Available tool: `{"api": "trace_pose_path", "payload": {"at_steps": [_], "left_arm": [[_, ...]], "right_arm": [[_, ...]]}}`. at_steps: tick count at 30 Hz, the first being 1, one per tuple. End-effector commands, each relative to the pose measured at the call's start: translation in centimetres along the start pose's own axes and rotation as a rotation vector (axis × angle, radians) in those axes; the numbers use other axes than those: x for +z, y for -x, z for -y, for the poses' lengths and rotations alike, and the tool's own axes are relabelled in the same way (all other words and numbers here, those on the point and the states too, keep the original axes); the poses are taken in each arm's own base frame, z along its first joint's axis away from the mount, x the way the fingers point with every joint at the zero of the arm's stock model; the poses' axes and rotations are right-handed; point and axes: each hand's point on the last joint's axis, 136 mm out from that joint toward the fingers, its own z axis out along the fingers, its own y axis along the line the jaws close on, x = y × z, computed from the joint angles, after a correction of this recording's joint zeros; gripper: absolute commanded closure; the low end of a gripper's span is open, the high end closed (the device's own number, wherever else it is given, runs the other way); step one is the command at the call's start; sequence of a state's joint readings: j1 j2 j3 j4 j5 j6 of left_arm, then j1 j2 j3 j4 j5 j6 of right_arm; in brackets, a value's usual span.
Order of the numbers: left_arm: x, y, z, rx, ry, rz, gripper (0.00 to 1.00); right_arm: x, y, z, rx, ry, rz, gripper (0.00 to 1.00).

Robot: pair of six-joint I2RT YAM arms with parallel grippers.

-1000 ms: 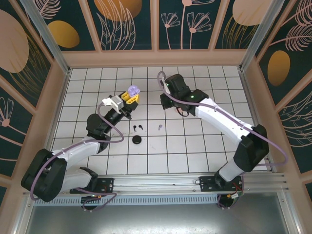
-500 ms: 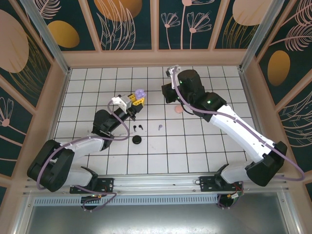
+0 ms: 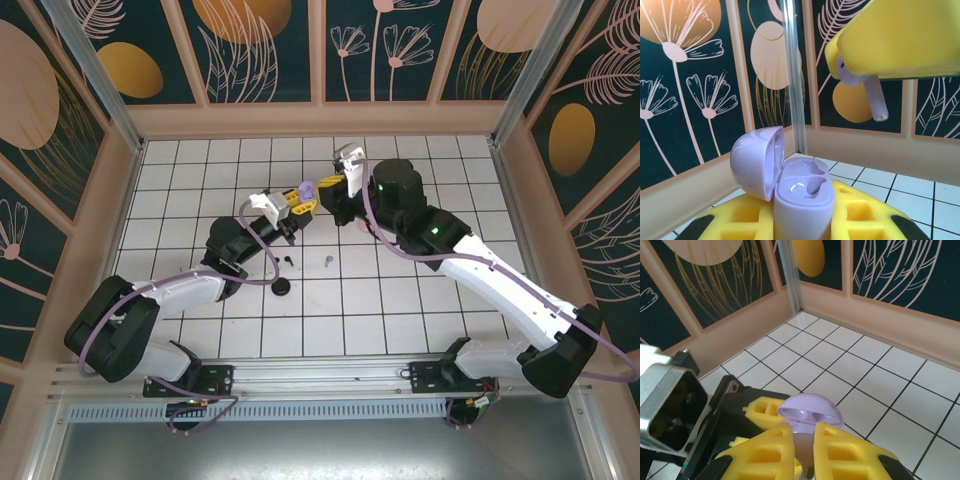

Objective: Insert wireless bluetooth earbuds into charging case

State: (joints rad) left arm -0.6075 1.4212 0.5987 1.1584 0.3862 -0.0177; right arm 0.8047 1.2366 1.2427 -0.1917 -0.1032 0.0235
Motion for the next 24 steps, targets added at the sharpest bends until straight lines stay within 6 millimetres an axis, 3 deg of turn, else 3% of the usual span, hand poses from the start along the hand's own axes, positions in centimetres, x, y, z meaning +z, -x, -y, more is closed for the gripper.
{"api": "trace_pose_path", "payload": {"at_steps": [1, 24], "left_arm": [[0.7, 0.6, 0.9, 0.025, -0.046, 0.013, 1.00], [0.9, 2.0, 2.2, 0.031, -0.087, 0.031, 1.00]], "right_arm": [[-0.9, 1.6, -1.2, -0.045, 0.050, 0.088, 0.87], [-0.1, 0.2, -1.1, -0.037, 0.042, 0.077, 0.87]]}}
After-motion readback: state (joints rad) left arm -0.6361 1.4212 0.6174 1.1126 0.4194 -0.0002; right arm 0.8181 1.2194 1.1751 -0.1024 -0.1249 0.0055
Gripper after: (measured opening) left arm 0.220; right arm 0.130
